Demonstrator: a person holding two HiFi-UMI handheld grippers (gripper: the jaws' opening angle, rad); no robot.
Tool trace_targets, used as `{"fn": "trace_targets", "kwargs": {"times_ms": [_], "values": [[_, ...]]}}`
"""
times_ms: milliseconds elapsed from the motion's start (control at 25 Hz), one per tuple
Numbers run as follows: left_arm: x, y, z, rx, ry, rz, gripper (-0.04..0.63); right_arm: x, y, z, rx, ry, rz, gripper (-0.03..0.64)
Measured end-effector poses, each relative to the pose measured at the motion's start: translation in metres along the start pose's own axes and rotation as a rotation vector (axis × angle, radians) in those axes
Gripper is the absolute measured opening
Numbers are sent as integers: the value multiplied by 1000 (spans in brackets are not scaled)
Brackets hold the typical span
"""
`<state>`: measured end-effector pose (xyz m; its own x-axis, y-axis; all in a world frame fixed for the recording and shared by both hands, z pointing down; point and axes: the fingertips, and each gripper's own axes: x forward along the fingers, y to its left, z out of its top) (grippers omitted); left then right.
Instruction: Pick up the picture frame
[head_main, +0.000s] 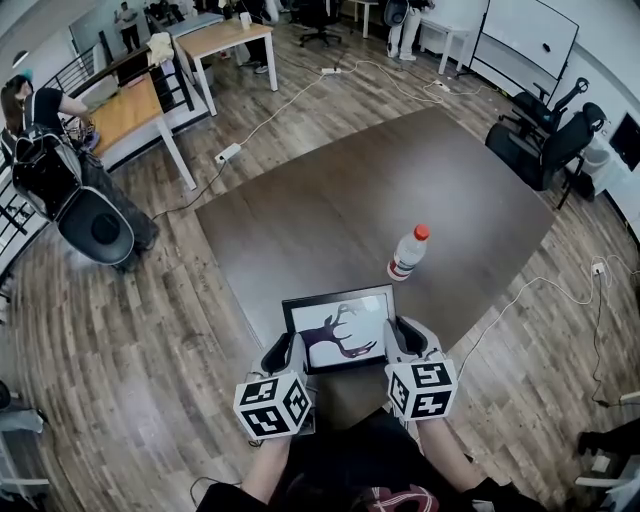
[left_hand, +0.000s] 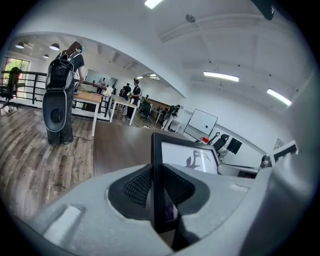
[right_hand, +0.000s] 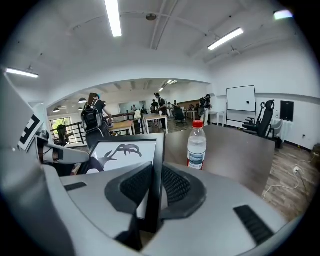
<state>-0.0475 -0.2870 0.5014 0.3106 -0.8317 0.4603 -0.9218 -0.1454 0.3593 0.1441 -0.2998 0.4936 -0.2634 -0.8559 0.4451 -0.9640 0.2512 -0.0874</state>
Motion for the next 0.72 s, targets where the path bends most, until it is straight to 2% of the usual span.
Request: {"fn": "trace_targets", "kwargs": {"times_ms": [320,560,720], "values": [[-16,-7,22,44,-73,-28,78,-18,8,19,-1,-68,-21,74],[-27,-16,33,41,-102,-61,78,-33,9,37,-24,-131,-49,74],[-36,-18,46,85,-135,-60,78,-39,15,43,-21,-163,-53,74]]}}
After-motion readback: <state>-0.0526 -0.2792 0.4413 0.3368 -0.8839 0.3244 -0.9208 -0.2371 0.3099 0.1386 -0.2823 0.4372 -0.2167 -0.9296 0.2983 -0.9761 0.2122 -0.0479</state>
